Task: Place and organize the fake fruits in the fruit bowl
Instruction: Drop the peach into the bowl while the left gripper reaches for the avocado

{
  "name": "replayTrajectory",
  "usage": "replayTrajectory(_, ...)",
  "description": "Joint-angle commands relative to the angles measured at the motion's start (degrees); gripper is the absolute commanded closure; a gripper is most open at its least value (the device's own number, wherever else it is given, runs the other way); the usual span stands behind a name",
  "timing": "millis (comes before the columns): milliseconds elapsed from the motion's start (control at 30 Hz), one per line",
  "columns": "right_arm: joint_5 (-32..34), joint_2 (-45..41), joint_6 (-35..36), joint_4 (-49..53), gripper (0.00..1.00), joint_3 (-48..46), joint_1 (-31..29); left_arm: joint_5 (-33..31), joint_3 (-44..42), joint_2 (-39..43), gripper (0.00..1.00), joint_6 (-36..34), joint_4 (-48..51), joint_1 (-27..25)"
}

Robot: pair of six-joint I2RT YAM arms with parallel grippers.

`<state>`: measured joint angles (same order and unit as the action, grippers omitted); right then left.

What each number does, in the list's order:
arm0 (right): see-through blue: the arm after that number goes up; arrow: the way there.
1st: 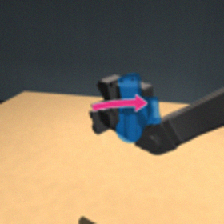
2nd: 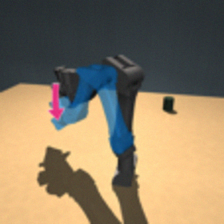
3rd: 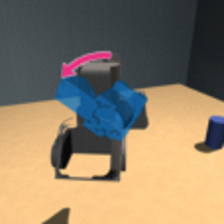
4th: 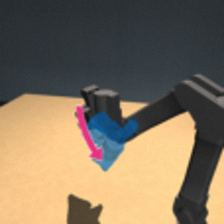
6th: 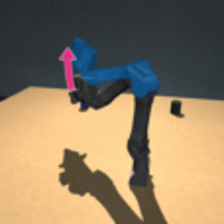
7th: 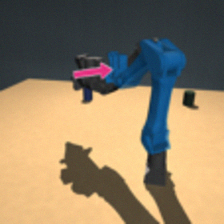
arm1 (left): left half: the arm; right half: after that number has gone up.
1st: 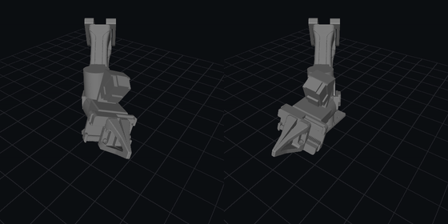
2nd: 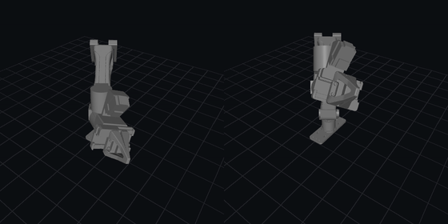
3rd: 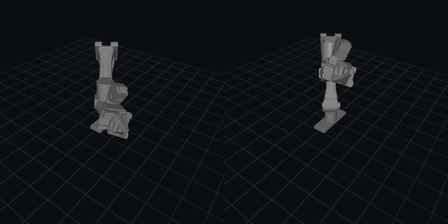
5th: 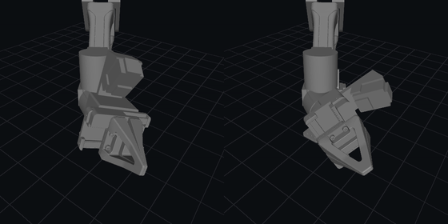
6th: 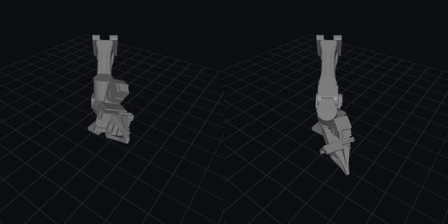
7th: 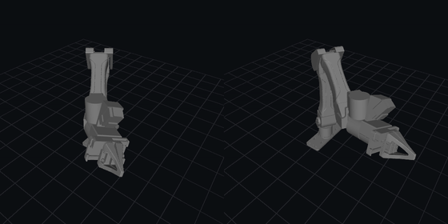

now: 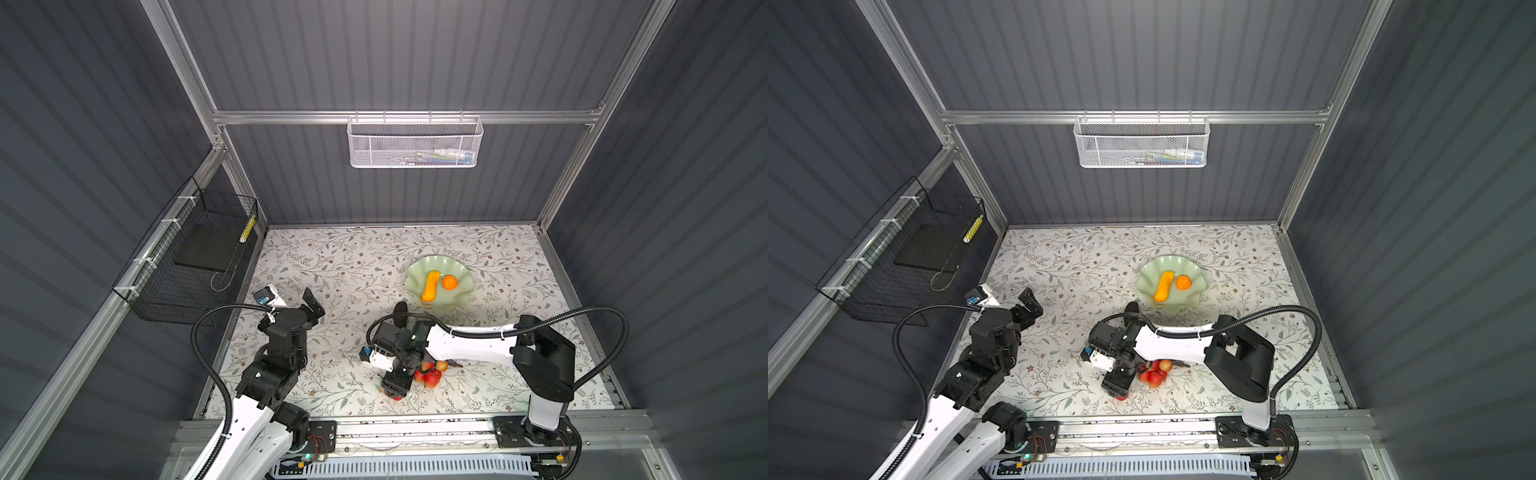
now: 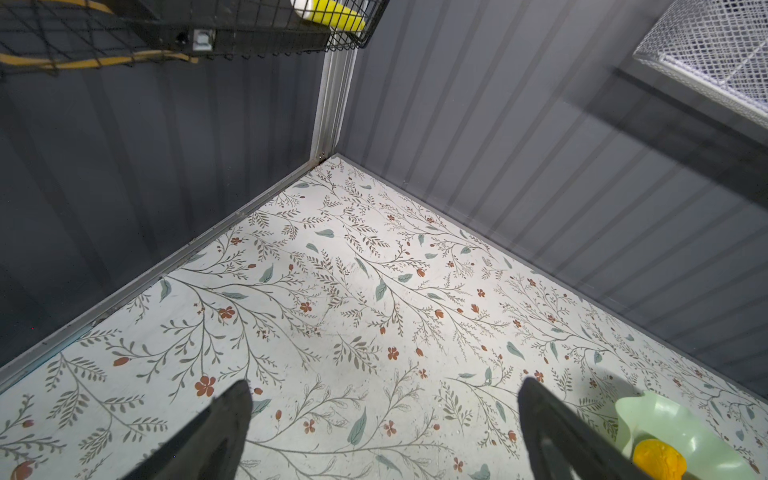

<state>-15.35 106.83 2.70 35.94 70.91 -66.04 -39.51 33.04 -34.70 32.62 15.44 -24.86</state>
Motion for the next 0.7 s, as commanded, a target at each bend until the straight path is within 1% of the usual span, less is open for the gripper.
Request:
replayTrajectory(0,-2.1,0.9,0.5,2.8,0.44,1.7,0.8,-1.8,-0.4,-0.8,0.00,-0.8,-0.5,-0.1)
replayTrajectory(167,-2.1,1.1,0.0,3.4,0.62,3.0,1.5,-1.5,-1.0,-1.9,0.00,-0.5,-1.3,-0.2)
replayTrajectory(267,-3.3,-0.2,-1.6,3.4,0.69,4.5,2.4,-1.3,-1.4,-2.4,0.00,-0.3,-2.3,-0.2)
replayTrajectory(300,-3.3,-0.9,-2.2,3.3,0.70,5.2,2.7,-1.2,-1.6,-2.5,0.00,-0.2,-2.5,-0.2)
replayTrajectory(333,-5.7,-1.8,-2.8,3.0,0.71,6.1,3.1,-1.0,-1.7,-2.7,0.00,-0.2,-2.8,-0.2)
replayTrajectory(400,-6.1,-3.9,-4.0,2.5,0.73,7.7,4.1,-0.6,-1.6,-3.3,0.00,-0.1,-3.1,-0.2)
replayTrajectory(500,-4.5,-6.5,-5.7,1.8,0.73,10.1,8.2,0.3,-1.1,-4.4,0.00,-0.1,-3.2,-0.2)
replayTrajectory(567,-4.5,-8.5,-7.8,-0.2,0.73,10.4,13.7,1.2,-1.2,-5.2,0.00,-0.1,-4.1,-0.2)
replayTrajectory(667,2.3,-10.5,-10.5,-2.5,0.72,10.6,20.8,4.0,-1.7,-7.0,0.00,-0.6,-7.2,-0.2)
